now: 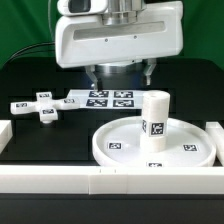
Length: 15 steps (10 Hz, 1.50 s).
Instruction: Assemble round table
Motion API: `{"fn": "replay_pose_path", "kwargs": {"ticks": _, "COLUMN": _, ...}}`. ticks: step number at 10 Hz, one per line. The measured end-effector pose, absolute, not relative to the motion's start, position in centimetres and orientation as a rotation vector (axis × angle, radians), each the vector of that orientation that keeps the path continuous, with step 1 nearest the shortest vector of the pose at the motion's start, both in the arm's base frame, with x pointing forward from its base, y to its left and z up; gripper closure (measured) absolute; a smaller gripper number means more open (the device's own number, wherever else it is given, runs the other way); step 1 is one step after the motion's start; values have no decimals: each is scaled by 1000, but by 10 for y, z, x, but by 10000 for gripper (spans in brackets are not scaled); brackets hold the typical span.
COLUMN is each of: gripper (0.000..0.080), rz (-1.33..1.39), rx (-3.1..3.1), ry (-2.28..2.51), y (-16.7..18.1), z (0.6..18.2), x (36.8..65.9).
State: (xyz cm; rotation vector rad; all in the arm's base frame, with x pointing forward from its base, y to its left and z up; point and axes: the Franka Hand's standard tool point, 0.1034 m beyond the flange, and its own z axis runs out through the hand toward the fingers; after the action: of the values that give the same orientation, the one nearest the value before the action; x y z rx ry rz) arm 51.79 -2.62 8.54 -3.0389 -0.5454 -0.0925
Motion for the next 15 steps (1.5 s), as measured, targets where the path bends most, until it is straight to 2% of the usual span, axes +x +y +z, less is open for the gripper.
{"fn": "replay_pose_path", "kwargs": {"ticks": 2, "gripper": 151, "rz": -121, "rx": -2987, "ry": -861, "y": -44, "z": 81, "x": 510}}
{"fn": "replay_pose_path", "kwargs": {"ticks": 7, "gripper": 151, "rz": -121, "rx": -2830, "ry": -1334, "y": -57, "z": 75, "x": 504}}
{"fn": "replay_pose_path", "kwargs": {"ticks": 11, "gripper": 151, "rz": -116, "rx": -2786, "ry": -1495, "y": -121, "z": 67, "x": 473}}
{"fn": "replay_pose_path", "kwargs": {"ticks": 15, "gripper": 151, "rz": -110, "rx": -2794, "ry": -1472, "y": -124, "z": 65, "x": 470}}
